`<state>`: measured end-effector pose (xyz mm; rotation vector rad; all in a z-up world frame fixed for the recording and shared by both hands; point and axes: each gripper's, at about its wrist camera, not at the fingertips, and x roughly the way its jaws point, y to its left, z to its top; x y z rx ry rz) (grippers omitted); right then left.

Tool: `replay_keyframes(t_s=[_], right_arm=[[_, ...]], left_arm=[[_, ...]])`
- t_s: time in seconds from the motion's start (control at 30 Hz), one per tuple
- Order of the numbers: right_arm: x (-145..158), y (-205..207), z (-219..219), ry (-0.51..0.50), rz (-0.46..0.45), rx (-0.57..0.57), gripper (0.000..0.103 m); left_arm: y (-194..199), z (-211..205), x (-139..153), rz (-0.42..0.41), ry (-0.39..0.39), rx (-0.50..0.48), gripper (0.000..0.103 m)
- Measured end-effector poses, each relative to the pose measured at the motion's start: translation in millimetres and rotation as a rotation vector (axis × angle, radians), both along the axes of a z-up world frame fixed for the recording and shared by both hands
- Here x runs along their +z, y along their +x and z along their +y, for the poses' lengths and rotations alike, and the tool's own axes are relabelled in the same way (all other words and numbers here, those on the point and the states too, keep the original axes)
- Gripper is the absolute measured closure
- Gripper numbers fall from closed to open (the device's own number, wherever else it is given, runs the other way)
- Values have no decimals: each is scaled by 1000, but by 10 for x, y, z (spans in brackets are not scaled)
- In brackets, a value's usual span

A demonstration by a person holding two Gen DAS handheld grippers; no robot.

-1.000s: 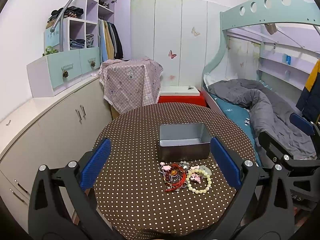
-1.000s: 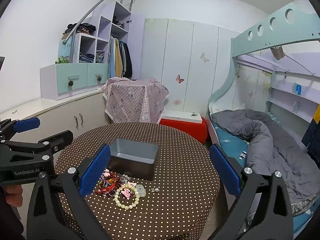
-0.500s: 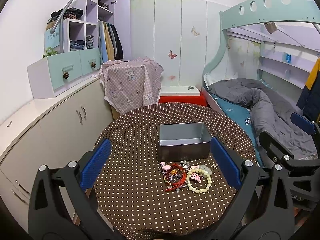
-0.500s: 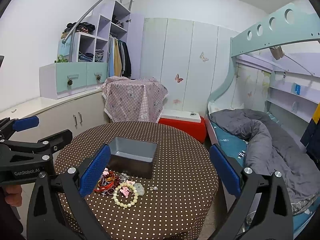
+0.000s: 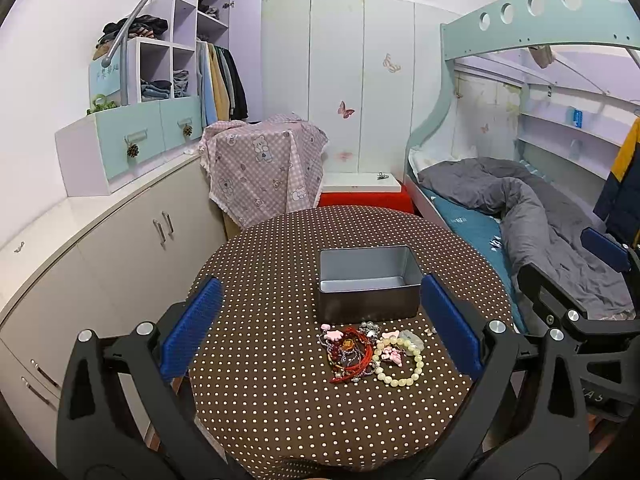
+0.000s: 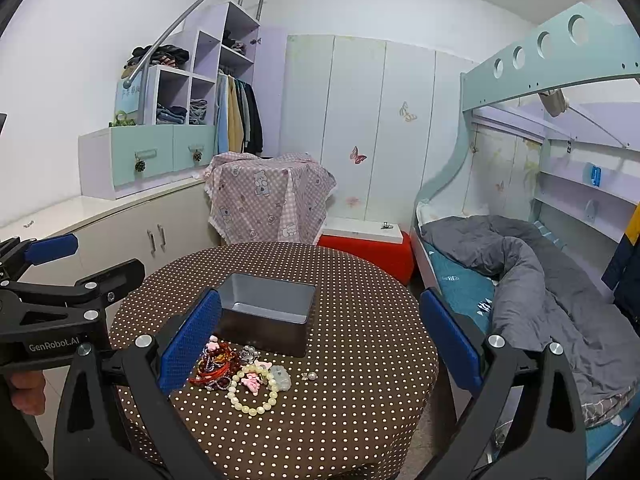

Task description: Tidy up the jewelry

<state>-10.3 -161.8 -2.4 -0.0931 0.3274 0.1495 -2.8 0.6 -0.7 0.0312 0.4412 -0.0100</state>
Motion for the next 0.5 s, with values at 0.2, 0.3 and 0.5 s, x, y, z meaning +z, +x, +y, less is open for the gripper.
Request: replay_keyframes(t_s=[0.2,0.3,0.5], right_arm=[[-3,2,-5,0,1,0,8],[-6,6,0,1,1,1,8],[-1,6,-1,1,0,0,8]], left_arm=[[-3,3,-5,-2,0,3,6],[-8,3,-4,-3,0,4,6],[-4,13,3,-4,0,3,6]])
